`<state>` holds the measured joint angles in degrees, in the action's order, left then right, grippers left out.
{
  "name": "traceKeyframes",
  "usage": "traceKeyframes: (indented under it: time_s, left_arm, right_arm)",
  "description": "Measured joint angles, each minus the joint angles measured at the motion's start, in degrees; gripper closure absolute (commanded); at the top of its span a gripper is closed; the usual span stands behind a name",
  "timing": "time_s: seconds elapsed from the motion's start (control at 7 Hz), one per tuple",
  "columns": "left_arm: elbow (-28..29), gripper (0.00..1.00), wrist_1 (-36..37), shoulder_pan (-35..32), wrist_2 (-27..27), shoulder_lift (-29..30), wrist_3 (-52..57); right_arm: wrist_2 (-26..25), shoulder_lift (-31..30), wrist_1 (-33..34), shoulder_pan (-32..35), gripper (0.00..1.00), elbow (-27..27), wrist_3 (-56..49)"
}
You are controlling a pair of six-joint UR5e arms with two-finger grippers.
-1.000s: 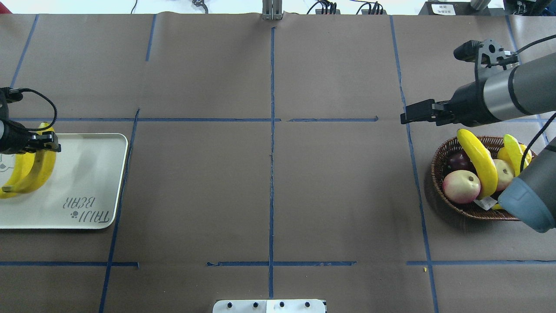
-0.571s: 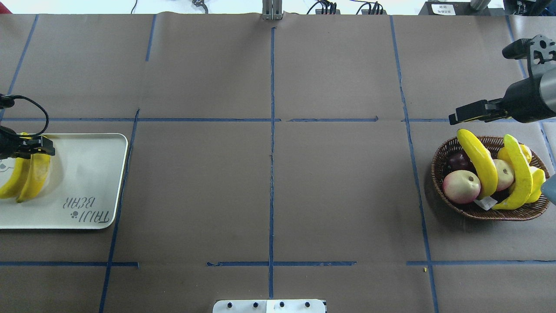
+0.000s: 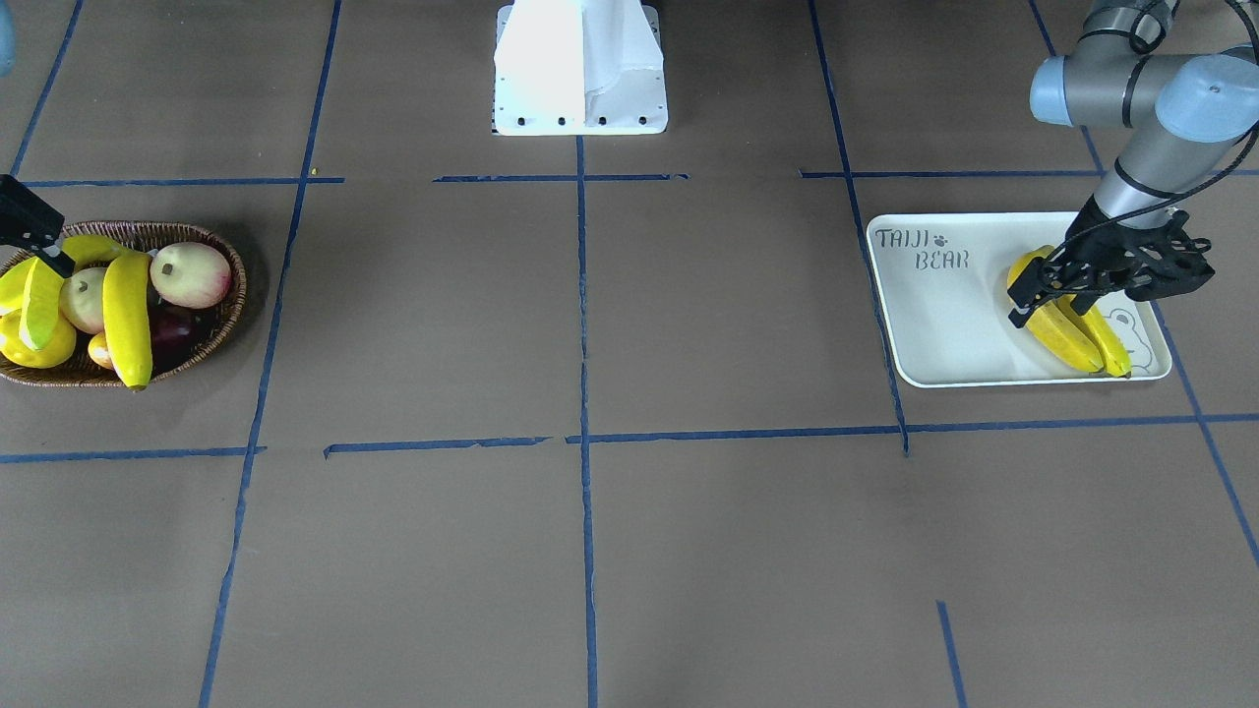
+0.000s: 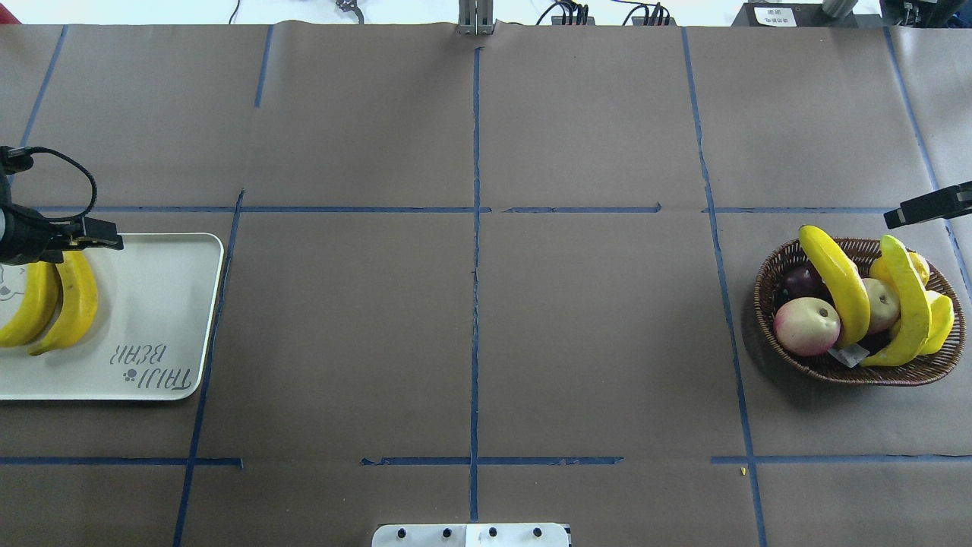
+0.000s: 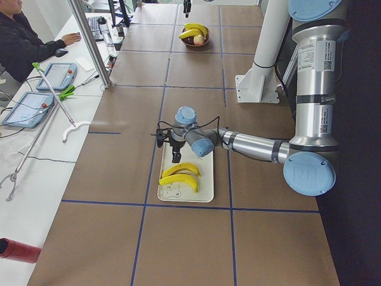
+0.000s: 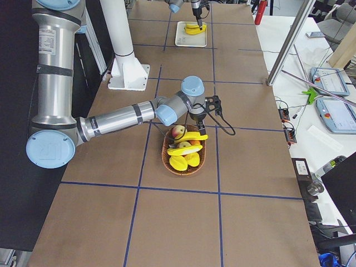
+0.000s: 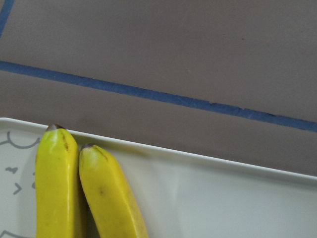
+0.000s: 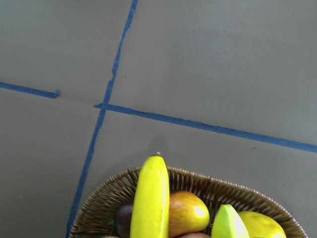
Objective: Transfer all bananas from basket to plate
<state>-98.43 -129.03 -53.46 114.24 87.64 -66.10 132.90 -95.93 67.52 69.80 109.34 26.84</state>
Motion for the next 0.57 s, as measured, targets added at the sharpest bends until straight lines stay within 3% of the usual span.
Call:
traceKeyframes:
  time_s: [0.29, 0.57]
  left_arm:
    - [-0.25, 0.01, 0.22, 0.22, 0.11, 2.01, -2.2]
    - [-0.46, 0.01, 0.26, 0.28, 0.18, 2.94, -3.75]
  right_arm:
    - [1.84, -2.75, -1.75, 1.06, 0.01, -2.26, 2.61]
    - [2.34, -7.24, -13.99, 0.49, 0.01, -2.86, 16.83]
